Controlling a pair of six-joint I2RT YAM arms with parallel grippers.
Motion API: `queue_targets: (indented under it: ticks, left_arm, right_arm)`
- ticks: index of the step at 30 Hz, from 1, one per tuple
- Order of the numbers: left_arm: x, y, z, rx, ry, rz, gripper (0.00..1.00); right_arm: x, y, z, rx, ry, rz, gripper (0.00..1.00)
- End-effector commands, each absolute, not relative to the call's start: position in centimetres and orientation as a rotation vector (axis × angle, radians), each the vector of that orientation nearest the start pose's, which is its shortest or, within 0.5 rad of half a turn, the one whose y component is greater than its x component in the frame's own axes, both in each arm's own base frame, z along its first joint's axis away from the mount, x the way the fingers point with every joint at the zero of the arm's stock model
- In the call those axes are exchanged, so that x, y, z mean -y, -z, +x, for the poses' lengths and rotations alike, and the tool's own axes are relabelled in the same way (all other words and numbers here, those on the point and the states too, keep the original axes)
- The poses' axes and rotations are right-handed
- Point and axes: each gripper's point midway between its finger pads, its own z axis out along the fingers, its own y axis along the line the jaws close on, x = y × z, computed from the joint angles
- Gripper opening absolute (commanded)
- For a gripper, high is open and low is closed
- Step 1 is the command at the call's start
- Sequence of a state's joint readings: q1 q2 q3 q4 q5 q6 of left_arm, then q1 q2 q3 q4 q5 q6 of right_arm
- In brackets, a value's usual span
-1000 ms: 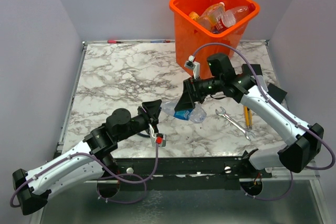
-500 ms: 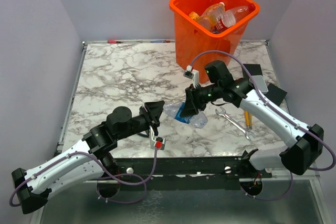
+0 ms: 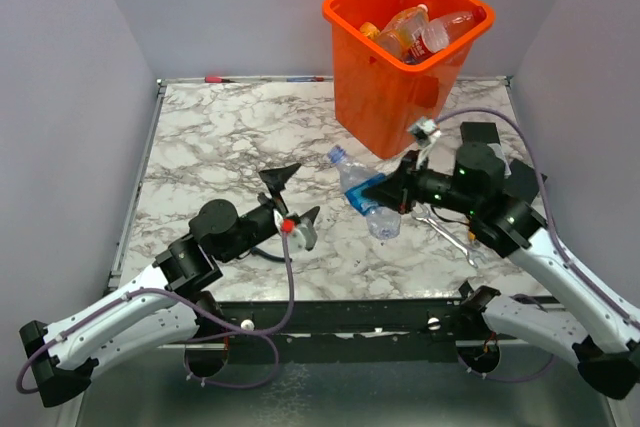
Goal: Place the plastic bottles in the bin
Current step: Place the plastic bottle in the trash bin.
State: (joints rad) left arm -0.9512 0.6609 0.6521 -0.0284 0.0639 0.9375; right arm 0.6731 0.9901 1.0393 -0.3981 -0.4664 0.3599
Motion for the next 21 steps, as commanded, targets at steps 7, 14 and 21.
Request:
queue_targets:
  ticks: [7,14,21]
  left_arm:
    - [29.3,-37.6,15.1,-1.287,1.229,0.572,0.99]
    - [32.3,-39.8,12.1,-1.212,1.601,0.576,0.99]
    - [33.6,-38.7,12.4,-1.253,1.642,0.594,0.99]
  right_arm:
    - [-23.8,-39.6,20.0,-1.290,-1.272,-0.219,0.00]
    - [-23.7,-40.8,18.8,-1.200,-1.395,-0.179,0.00]
    - [-23.9,-40.9,18.4,-1.177,-1.476,-0.151,0.00]
